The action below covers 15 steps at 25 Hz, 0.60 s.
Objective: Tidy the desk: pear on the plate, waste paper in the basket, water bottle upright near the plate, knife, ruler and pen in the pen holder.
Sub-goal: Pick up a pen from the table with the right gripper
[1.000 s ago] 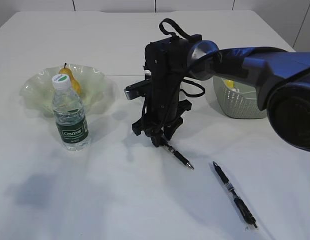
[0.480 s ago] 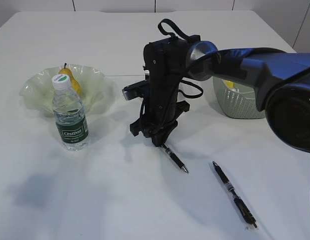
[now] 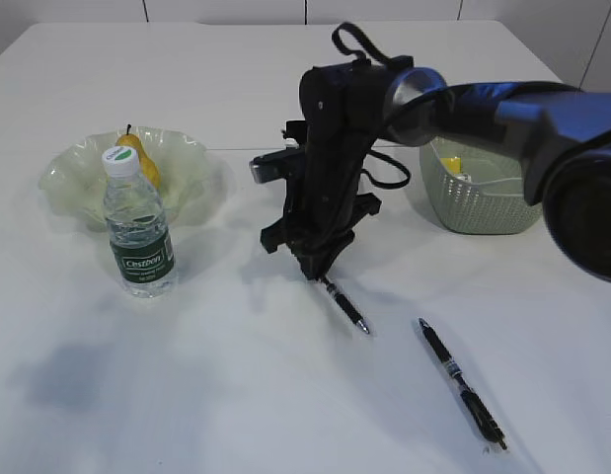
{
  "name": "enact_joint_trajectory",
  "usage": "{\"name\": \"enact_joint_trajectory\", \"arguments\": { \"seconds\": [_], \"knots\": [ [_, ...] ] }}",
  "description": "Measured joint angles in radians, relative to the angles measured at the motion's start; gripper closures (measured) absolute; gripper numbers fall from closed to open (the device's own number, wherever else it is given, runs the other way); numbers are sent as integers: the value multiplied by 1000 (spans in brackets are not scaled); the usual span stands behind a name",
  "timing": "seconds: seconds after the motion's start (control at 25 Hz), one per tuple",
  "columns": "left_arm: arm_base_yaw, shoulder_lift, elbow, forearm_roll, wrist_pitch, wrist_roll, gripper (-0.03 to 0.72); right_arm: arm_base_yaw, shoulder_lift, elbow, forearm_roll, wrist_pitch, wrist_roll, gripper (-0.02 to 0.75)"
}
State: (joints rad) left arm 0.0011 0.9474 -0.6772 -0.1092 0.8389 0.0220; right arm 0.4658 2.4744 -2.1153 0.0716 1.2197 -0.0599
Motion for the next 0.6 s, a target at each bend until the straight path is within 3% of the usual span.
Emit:
{"name": "enact_joint_trajectory", "arguments": {
  "seconds": [0.4, 0.6],
  "knots": [
    [0, 0, 0, 0, -18, 0, 295, -92, -198, 8, 26, 2, -6, 652],
    [-1, 0, 0, 0, -20, 0, 295, -122, -291, 137, 30, 2, -6, 652]
  ]
}}
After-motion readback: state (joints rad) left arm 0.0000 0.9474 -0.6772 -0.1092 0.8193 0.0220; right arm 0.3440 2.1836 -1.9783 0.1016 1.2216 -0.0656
